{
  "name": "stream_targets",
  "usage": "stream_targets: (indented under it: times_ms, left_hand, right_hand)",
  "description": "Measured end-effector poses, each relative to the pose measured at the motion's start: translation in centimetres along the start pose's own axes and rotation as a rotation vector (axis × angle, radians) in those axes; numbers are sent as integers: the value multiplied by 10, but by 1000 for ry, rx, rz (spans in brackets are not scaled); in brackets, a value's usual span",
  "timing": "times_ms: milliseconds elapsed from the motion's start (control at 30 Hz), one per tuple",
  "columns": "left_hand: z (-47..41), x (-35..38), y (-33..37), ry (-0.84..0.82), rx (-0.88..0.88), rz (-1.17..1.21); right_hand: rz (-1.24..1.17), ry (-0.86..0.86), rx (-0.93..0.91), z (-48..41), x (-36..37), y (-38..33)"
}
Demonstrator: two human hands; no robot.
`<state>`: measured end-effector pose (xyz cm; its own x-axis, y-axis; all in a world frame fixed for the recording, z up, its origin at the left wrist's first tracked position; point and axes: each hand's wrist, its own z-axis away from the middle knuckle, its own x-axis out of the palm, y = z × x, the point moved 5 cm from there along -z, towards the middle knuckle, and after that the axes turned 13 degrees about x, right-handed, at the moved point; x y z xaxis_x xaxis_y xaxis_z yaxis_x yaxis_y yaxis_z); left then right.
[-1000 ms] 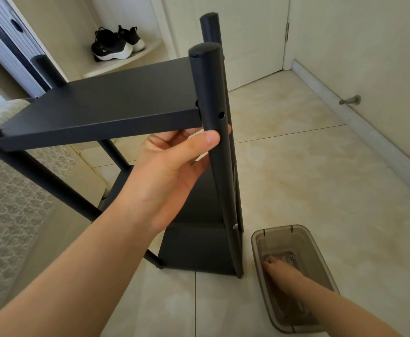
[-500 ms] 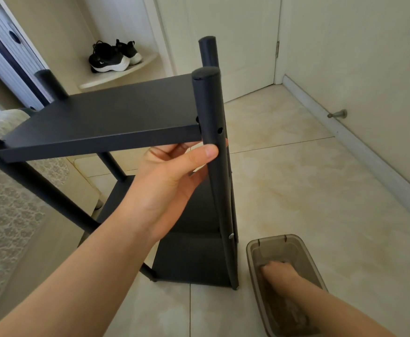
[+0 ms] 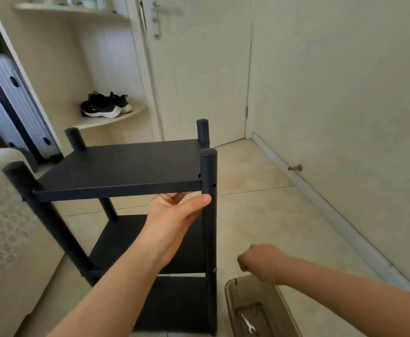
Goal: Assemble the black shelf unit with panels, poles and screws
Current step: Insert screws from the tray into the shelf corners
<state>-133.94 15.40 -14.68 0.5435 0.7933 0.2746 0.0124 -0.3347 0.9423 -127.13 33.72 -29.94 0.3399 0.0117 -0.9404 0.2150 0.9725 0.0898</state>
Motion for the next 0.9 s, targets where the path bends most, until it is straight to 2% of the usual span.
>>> stream_targets:
  times_ms: [133, 233, 400, 567, 900]
  left_hand:
    - [5, 5, 8, -42, 0, 38]
    - [8, 8, 13, -1, -25, 104]
    - [10, 13, 18, -3, -11, 143]
    - [6, 10, 14, 17, -18, 126]
    - [5, 5, 8, 104, -67, 54]
  right_hand:
    - [-308, 205, 2, 43, -71, -2]
    - [-578, 358, -26, 77, -115, -3]
    - [-941, 565, -69, 123, -155, -9]
    - [-1027, 703, -119, 141, -168, -21]
    - [-1157, 793, -122, 147, -170, -10]
